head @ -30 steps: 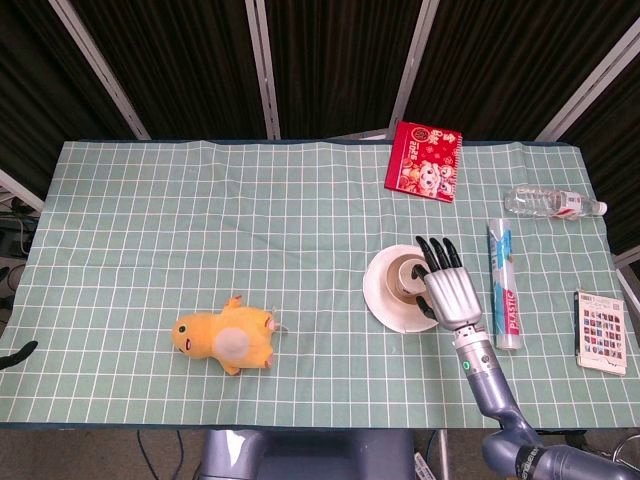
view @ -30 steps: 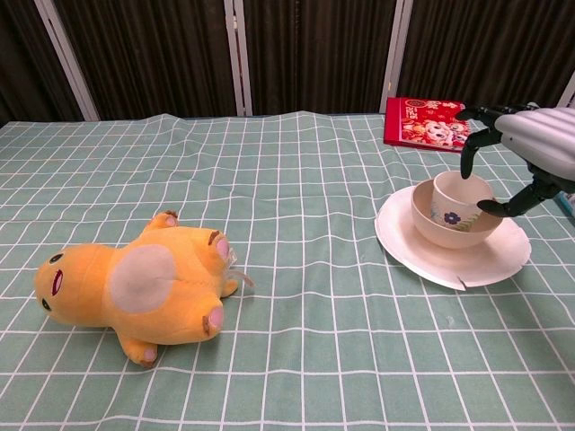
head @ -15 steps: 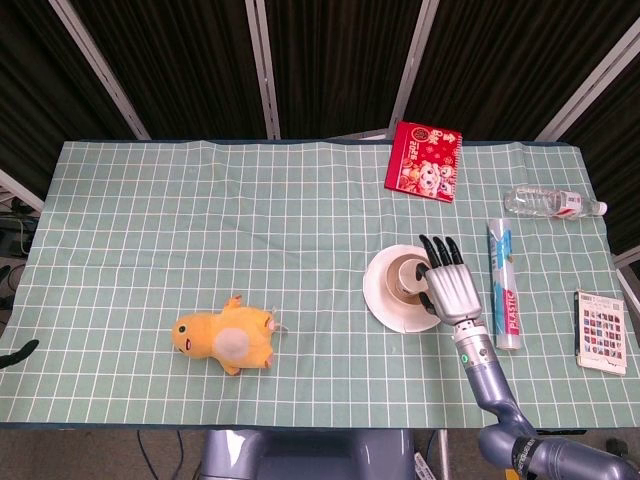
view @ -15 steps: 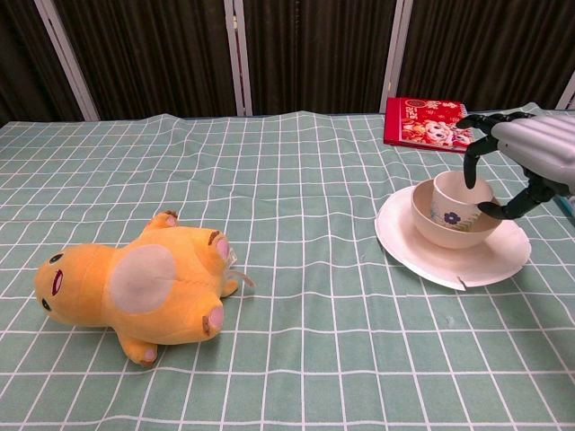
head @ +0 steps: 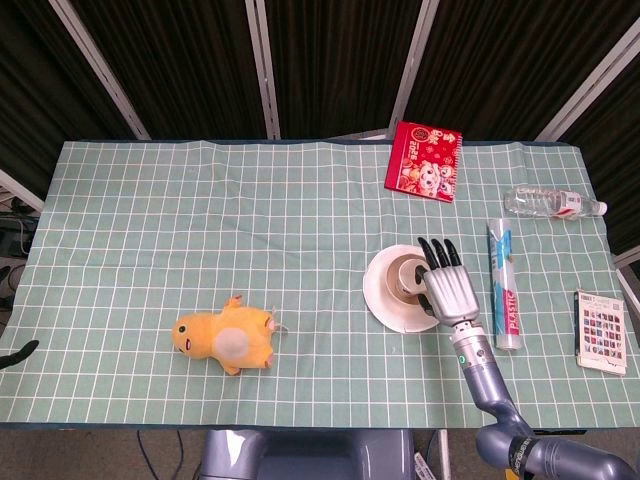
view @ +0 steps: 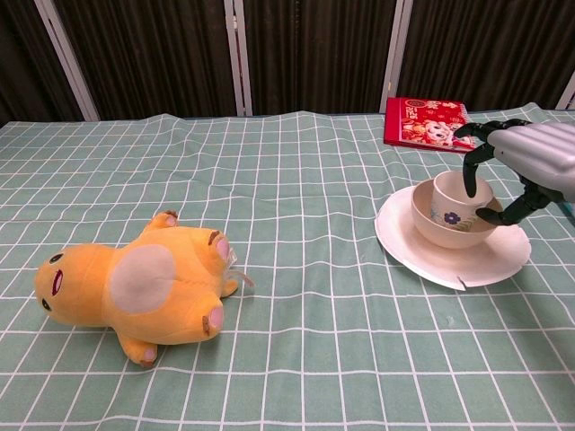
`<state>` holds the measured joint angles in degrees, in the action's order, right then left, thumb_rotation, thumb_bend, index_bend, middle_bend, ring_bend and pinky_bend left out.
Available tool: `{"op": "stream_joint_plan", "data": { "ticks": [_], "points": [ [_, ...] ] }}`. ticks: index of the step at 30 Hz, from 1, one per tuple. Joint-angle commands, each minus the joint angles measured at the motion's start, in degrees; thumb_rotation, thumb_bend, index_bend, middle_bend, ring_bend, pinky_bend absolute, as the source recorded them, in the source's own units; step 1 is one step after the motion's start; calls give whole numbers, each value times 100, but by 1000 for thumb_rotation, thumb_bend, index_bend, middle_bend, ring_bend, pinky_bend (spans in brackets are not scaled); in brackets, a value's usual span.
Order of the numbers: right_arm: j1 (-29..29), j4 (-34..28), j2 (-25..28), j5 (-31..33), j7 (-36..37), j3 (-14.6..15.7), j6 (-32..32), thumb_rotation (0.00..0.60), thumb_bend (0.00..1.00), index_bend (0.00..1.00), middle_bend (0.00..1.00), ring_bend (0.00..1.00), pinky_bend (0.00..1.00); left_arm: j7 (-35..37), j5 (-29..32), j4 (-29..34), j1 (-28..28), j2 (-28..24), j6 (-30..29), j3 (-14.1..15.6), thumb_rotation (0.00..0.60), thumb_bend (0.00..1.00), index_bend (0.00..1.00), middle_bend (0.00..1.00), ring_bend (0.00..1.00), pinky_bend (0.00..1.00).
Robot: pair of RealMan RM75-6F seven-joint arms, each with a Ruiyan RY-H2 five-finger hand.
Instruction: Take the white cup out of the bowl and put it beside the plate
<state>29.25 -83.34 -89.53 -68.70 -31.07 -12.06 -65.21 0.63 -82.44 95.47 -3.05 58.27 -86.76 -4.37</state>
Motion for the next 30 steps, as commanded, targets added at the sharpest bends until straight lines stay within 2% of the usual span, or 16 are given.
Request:
{"op": "stream_joint_plan", "data": {
  "ticks": [1, 12, 19, 25, 30],
  "points": [
    [33, 120, -73, 5, 91, 35, 20, 600, 318, 525, 47, 0, 0, 5, 7, 0, -3, -1, 9, -3, 600, 0, 0, 0, 0, 0],
    [80, 256, -179, -127, 325, 96, -91, 600, 500, 624, 115, 0, 0, 16, -5, -3, -8, 3, 2, -3, 600, 0, 0, 0, 0, 0],
    [67, 128, -118, -269, 367, 140, -223, 600, 511, 646, 134, 0, 0, 9, -16, -1, -6, 0, -3, 3, 600, 0, 0, 0, 0, 0],
    [-32, -295, 296, -388, 210, 122, -492, 600, 511, 646, 134, 0, 0, 31, 1, -10, -7, -2, 1, -6, 600, 0, 0, 0, 0, 0],
    [-263, -733, 904, -274, 156, 26, -780, 600, 508, 646, 134, 0, 0, 17, -13, 21, -1, -15, -26, -9, 600, 0, 0, 0, 0, 0]
  ]
}}
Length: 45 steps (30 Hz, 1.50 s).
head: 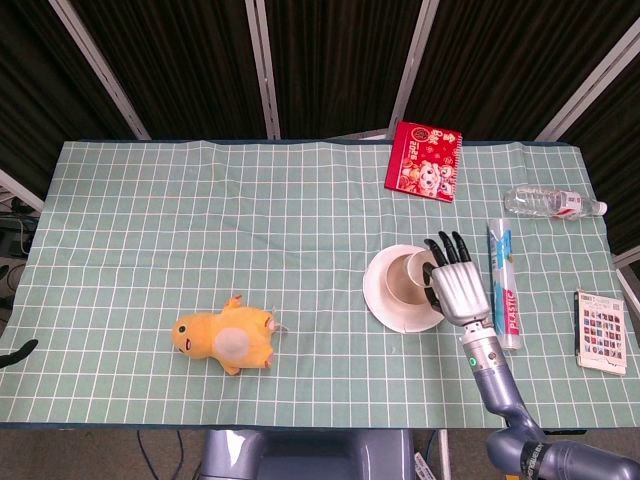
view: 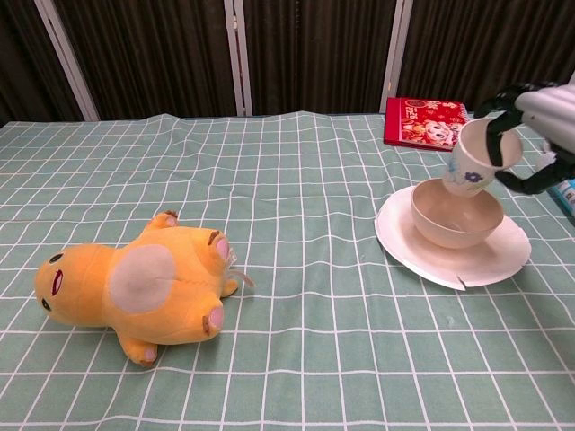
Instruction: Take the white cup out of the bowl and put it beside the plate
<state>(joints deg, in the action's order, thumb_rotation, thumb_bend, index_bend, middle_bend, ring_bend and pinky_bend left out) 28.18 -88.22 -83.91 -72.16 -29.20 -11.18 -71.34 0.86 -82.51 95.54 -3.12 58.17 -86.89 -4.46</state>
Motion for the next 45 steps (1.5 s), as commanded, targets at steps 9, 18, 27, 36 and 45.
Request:
{"op": "stream_joint_plan", "data": {
  "ticks": [9, 18, 27, 36, 45],
  "points": [
    [-379, -212, 846, 696, 48, 0, 99, 600, 506, 646, 134, 0, 0, -128, -41, 90, 17, -7, -47, 18, 600, 0, 0, 0, 0, 0],
    [-323, 226, 520, 837, 190, 183, 433, 600, 495, 646, 134, 0, 0, -195, -28, 99, -4, -2, 6, 29, 600, 0, 0, 0, 0, 0],
    [-262, 486, 189, 1040, 209, 226, 612, 600, 476, 646, 134, 0, 0, -91, -41, 51, -4, -11, -2, 24, 600, 0, 0, 0, 0, 0],
    [-239, 404, 205, 1322, -27, 237, 674, 600, 406, 646, 117, 0, 0, -107, -75, 58, -7, -5, -9, 36, 600, 0, 0, 0, 0, 0],
    [-251, 330, 306, 1211, 26, 303, 650, 600, 316, 584, 9, 0, 0, -124, -73, 71, -3, -2, -19, 37, 600, 0, 0, 0, 0, 0]
  ]
}}
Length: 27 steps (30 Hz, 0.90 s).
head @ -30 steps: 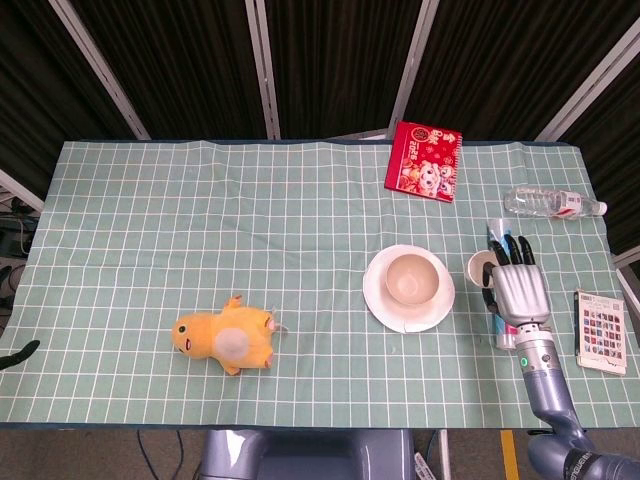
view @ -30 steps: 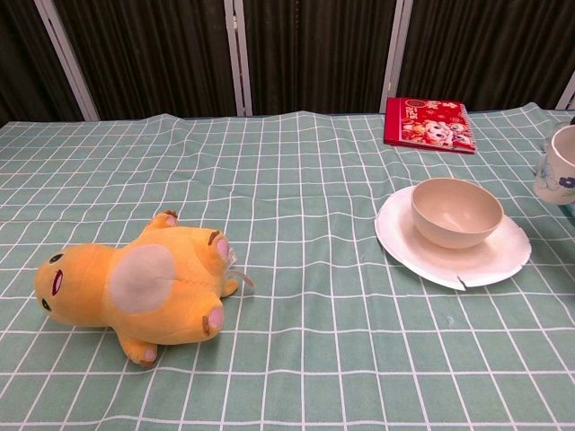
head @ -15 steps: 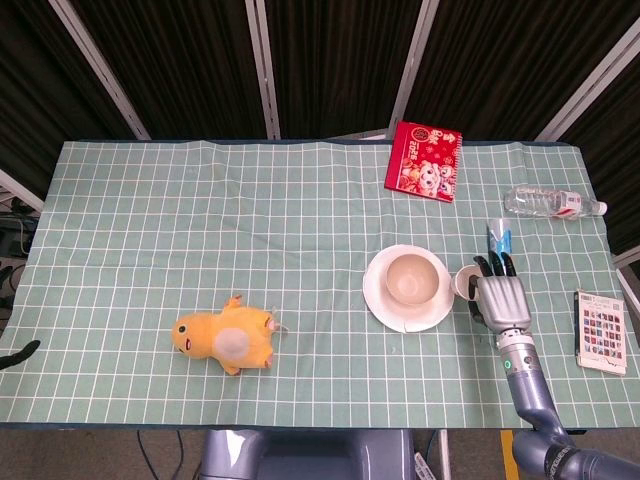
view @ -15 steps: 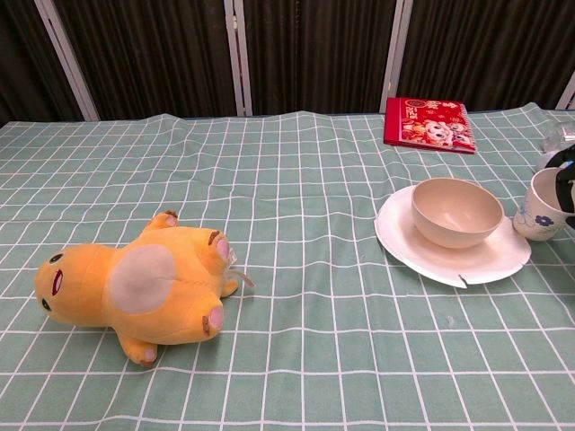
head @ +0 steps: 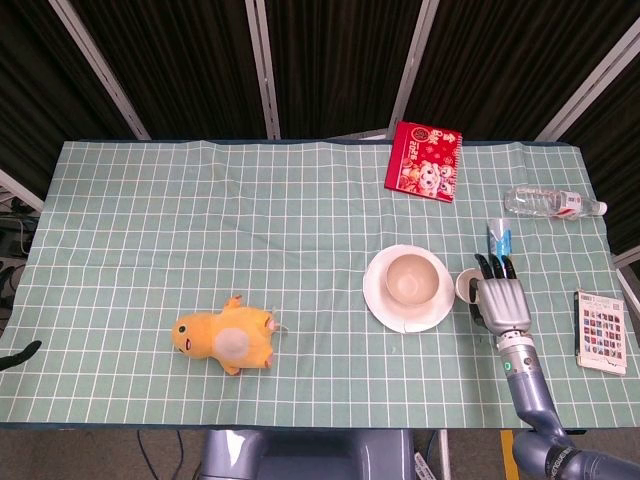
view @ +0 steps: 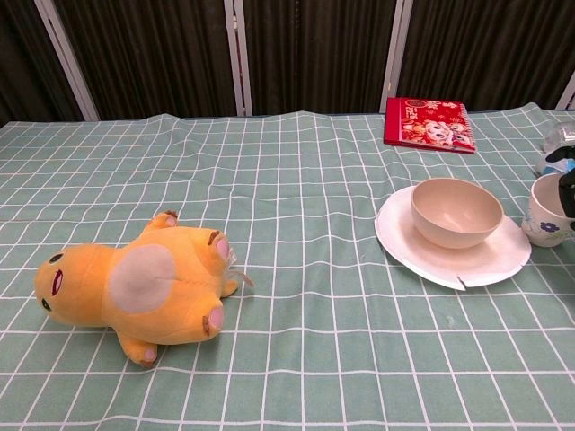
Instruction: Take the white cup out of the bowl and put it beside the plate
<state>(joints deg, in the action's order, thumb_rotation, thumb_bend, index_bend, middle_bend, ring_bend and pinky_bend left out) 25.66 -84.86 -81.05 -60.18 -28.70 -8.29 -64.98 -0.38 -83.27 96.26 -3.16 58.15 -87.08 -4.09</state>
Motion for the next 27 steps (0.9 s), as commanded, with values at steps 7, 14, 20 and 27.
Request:
{"op": "stream_joint_plan", "data": {
  "ticks": [7, 14, 20, 27],
  "points": [
    [-1, -53, 90, 112, -70, 39, 56, 600, 288, 490, 0, 0, 0, 17, -5, -13, -1, 1, 0, 1, 600, 0, 0, 0, 0, 0],
    [-20, -183, 176, 93, -81, 63, -1, 600, 243, 326, 0, 0, 0, 21, -2, -12, 3, 3, -16, -5, 600, 0, 0, 0, 0, 0],
    [-152, -487, 366, -172, 8, 120, -301, 600, 163, 81, 0, 0, 0, 30, 2, -19, 1, 2, -11, -7, 600, 0, 0, 0, 0, 0],
    [-661, -910, 737, -1207, 631, 385, -1244, 600, 152, 2, 0, 0, 0, 44, 52, -43, 22, -9, -12, -9, 600, 0, 0, 0, 0, 0]
  ]
}}
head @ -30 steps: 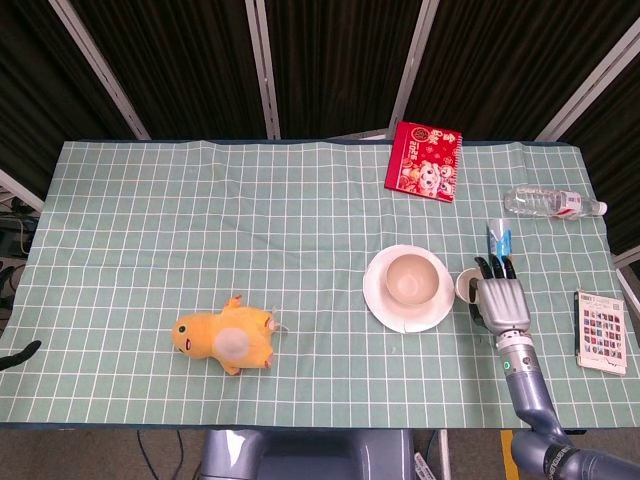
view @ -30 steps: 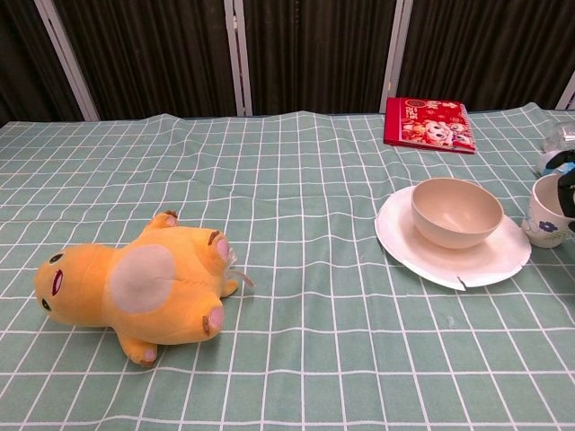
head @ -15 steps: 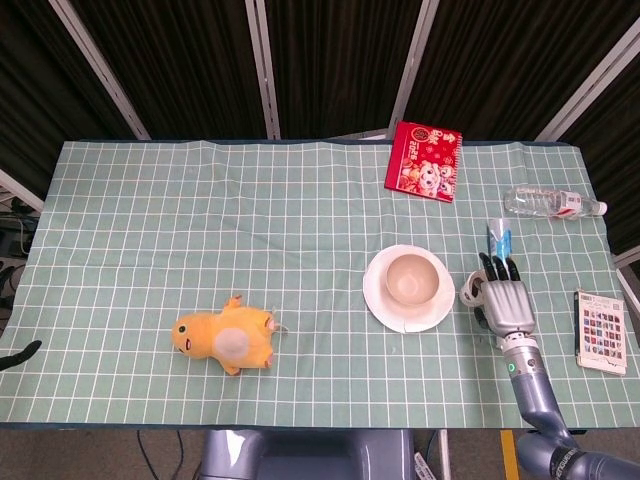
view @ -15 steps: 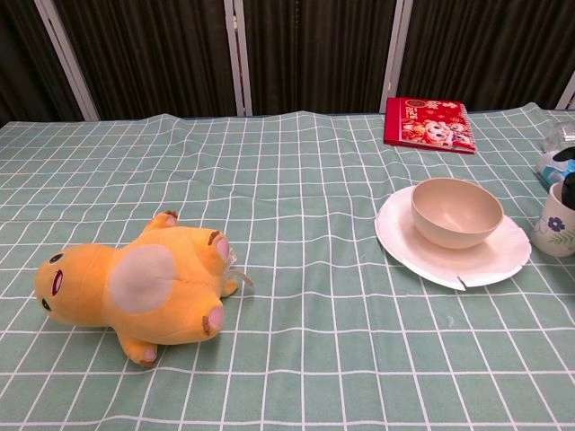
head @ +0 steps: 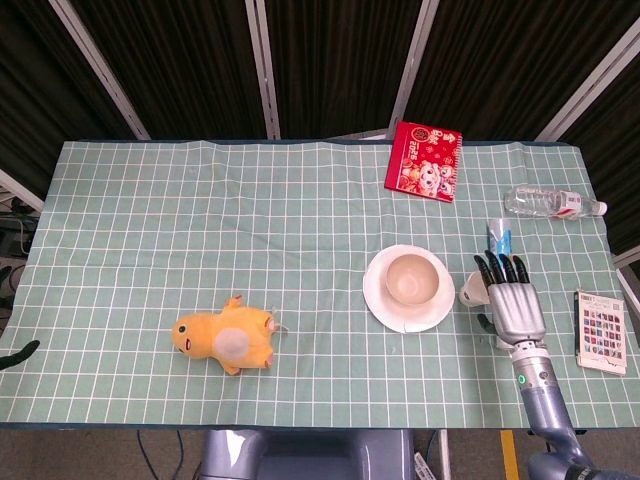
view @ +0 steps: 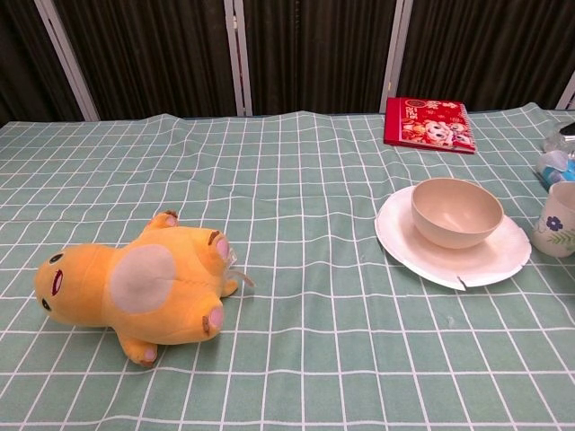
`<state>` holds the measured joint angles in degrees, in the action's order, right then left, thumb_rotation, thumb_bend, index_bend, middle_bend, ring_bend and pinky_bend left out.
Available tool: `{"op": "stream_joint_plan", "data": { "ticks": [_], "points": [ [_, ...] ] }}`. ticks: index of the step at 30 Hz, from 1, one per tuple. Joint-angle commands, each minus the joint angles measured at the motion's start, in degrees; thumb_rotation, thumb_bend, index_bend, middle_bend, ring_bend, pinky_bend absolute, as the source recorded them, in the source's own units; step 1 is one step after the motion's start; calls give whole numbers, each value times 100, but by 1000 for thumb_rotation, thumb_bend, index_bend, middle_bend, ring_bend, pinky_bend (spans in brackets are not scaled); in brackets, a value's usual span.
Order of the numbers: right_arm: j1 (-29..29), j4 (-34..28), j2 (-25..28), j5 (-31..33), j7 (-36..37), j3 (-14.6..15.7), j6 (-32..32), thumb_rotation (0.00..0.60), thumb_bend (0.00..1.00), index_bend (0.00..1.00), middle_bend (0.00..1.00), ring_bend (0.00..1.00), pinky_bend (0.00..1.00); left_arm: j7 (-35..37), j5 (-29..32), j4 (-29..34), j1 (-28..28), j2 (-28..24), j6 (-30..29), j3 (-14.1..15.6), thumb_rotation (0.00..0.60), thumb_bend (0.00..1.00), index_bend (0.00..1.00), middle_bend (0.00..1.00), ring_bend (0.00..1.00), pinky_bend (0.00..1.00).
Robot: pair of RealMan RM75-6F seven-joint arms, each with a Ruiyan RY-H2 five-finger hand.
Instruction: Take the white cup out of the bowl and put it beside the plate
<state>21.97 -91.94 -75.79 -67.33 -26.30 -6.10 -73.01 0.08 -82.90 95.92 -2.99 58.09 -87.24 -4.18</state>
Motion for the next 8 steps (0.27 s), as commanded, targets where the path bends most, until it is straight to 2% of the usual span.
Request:
{"op": "stream_joint_plan", "data": {
  "ticks": [1, 8],
  "points": [
    [-423, -227, 282, -727, 641, 257, -617, 600, 152, 0, 0, 0, 0, 6, 29, -18, 15, -1, 2, 2, 600, 0, 0, 0, 0, 0],
    [-954, 357, 312, -1872, 1625, 623, -1539, 600, 93, 0, 0, 0, 0, 6, 108, -111, 17, 42, 71, 10, 600, 0, 0, 0, 0, 0]
  ]
}}
